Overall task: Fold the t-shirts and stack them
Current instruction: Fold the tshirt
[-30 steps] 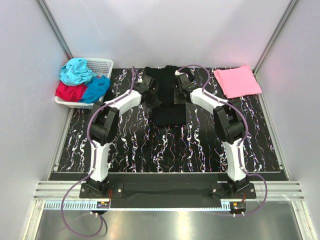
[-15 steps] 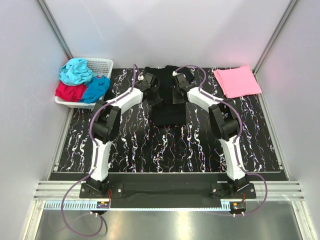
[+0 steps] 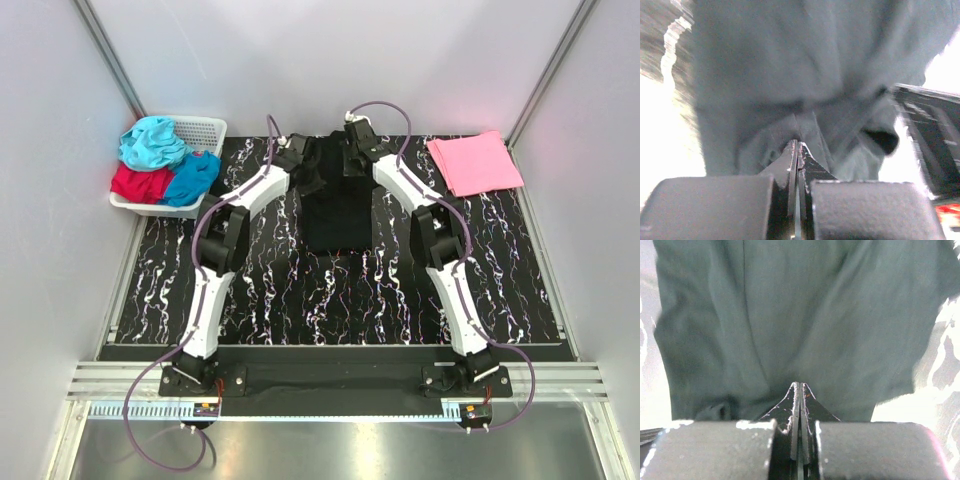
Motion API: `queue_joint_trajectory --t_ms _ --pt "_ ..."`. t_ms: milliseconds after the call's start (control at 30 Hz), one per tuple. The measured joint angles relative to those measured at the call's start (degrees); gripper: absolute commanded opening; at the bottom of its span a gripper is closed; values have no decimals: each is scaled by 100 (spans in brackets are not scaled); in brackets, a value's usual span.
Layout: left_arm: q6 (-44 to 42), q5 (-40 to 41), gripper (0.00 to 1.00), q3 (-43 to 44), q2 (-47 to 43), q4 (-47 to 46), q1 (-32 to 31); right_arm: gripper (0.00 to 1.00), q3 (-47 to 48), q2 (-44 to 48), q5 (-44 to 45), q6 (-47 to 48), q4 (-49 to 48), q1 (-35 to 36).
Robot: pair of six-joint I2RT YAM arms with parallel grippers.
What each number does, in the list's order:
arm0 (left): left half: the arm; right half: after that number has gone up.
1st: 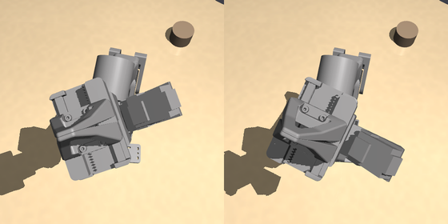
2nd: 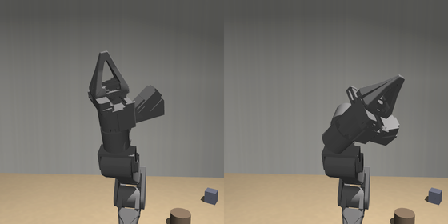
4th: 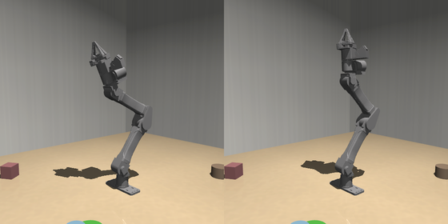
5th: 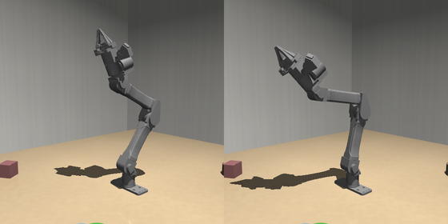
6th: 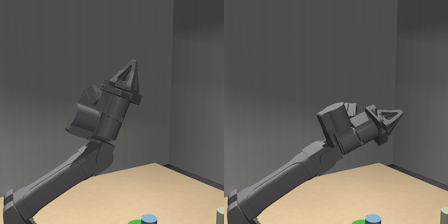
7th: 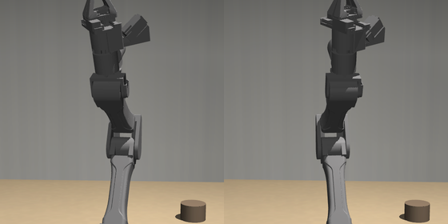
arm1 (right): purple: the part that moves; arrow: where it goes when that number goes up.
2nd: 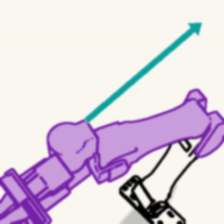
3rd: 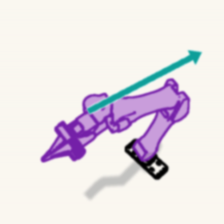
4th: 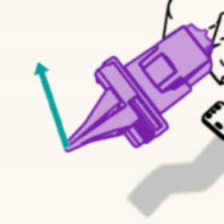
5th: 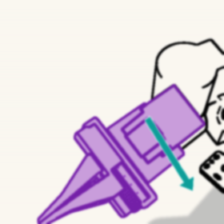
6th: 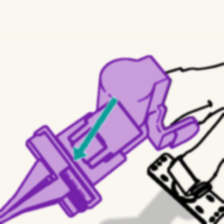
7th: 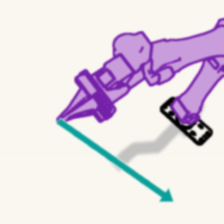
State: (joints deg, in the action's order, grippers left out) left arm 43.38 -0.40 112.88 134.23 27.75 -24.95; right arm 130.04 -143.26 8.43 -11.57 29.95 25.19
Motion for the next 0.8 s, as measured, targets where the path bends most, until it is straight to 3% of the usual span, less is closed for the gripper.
queue_joint_trajectory --t_ms 167,400,467,500,533,567,600,633,800 --pt "22 518 0 114 28 9 271 0 817 -387 61 68 221 -116" --pt "11 763 0 61 -9 -11 614 0 817 -378 125 111 439 -151" --pt "-46 686 0 -70 -118 -7 636 8 610 -260 125 109 498 -151" --pt "-90 647 0 -153 -201 9 625 20 446 -155 125 96 544 -151" --pt "-138 616 0 -258 -310 17 603 25 219 -9 122 83 551 -151" --pt "-188 592 5 -361 -437 52 570 32 -4 160 131 63 627 -151" --pt "-238 584 29 -444 -557 92 535 38 -225 339 153 44 647 -151" --pt "-337 579 36 -577 -721 122 490 48 -476 553 166 37 625 -151" --pt "-348 605 43 -750 -1335 448 308 51 -1519 1644 264 -24 501 -151"
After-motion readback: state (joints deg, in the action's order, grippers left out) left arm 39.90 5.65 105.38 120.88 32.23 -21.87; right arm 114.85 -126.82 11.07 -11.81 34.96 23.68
